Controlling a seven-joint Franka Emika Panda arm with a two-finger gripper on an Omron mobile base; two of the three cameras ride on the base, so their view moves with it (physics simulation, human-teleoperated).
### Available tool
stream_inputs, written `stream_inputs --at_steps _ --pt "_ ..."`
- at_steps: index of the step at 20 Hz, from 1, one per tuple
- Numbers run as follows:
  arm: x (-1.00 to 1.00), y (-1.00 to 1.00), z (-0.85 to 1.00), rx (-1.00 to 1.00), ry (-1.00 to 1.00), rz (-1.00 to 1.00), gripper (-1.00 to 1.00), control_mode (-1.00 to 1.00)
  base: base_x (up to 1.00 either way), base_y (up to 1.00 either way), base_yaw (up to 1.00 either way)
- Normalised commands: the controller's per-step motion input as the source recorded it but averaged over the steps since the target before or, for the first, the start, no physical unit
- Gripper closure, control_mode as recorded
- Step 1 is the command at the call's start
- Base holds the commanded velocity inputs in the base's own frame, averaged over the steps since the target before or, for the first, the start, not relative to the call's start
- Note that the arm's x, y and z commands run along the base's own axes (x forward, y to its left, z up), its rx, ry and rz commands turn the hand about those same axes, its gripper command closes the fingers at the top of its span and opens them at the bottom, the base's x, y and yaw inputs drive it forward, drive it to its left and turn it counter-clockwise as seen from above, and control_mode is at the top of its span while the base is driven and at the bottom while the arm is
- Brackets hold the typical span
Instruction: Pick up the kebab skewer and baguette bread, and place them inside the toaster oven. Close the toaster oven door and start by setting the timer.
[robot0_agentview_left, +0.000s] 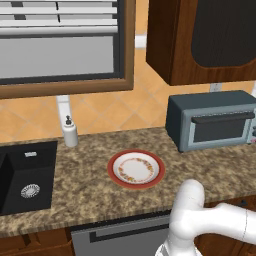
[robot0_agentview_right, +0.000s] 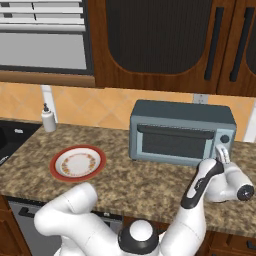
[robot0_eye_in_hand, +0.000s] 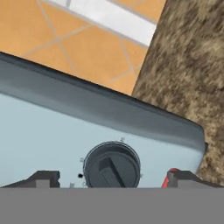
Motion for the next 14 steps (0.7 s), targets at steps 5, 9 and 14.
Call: stream_inputs --at_steps 5,9,14 --pt "0.25 -0.15 -0.04 0.00 0.00 -0.09 -1.00 -1.00 0.00 0.00 0.00" --pt "0.19 -0.04 0.00 0.00 0.00 -0.10 -1.00 -1.00 0.00 0.00 0.00" --pt "0.36 -0.01 0.00 0.01 0.00 -0.03 -1.00 -1.00 0.00 0.00 0.00"
